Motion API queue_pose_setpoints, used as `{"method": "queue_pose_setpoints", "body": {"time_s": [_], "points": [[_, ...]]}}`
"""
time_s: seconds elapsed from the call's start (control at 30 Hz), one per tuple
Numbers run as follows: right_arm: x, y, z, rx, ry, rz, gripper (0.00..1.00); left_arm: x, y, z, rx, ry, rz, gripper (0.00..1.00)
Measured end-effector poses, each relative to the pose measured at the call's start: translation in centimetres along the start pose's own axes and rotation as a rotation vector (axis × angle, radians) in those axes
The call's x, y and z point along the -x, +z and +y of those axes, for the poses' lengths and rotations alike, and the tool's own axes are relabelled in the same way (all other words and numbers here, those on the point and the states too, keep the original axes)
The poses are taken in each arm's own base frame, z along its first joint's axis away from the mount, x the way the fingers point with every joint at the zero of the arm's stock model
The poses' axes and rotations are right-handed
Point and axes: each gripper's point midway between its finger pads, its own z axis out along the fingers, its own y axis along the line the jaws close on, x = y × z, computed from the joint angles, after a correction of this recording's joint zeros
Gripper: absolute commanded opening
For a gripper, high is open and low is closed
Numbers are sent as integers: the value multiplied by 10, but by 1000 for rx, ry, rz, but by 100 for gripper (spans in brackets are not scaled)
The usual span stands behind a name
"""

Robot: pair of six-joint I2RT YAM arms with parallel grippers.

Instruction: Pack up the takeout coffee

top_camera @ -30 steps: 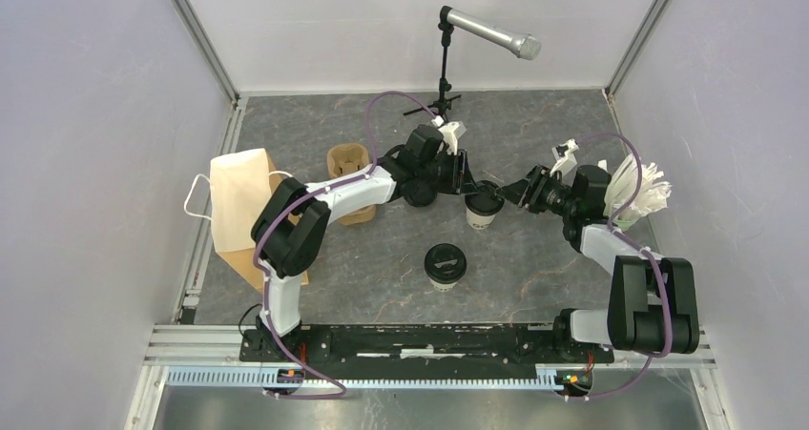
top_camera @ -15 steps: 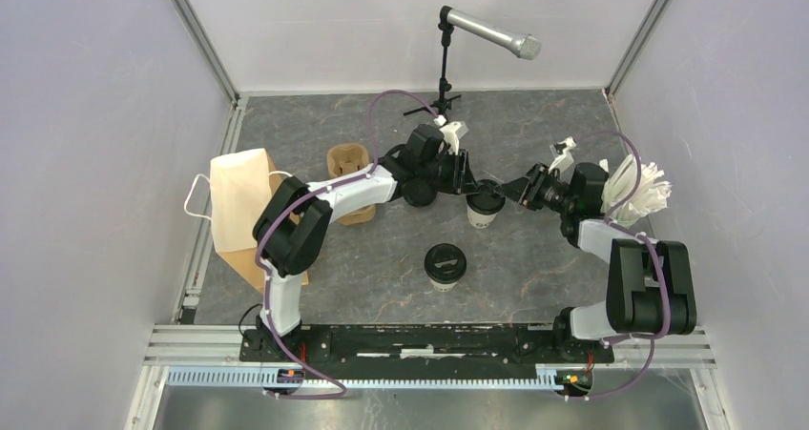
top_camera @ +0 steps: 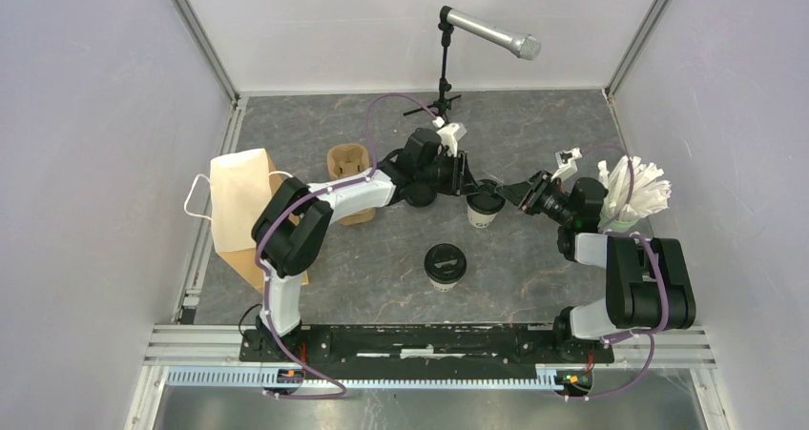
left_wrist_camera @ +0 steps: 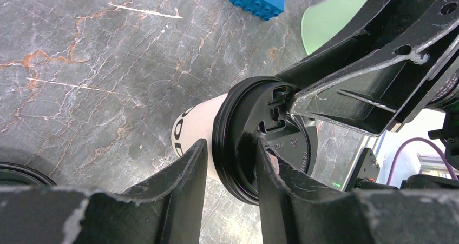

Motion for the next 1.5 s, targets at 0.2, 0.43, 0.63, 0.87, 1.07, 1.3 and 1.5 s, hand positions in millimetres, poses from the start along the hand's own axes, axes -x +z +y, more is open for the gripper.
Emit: {"method": "queue_pose_setpoints", "body": {"time_s": [0.2, 0.43, 0.63, 0.87, 1.07, 1.3, 1.5], "points": [[1, 0, 1, -2, 9, -8, 38, 3, -1, -3, -4, 5, -9, 44], [13, 7, 6, -72, 9, 49, 53, 6, -4, -4, -1, -2, 1, 49], [64, 16, 22, -137, -86, 37, 61, 10, -12, 1, 11, -38, 43, 57], [58, 20, 37, -154, -196, 105, 69, 25, -21, -1, 15, -57, 52, 67], [35, 11, 44, -224, -286, 181, 83, 30, -40, -10, 38, -59, 63, 76], [46, -4, 95, -219, -515, 135, 98, 50, -104, -34, 107, -20, 1, 100], [11, -20, 133, -120, -654, 186, 98, 38, -176, -41, 195, 12, -44, 100]]}}
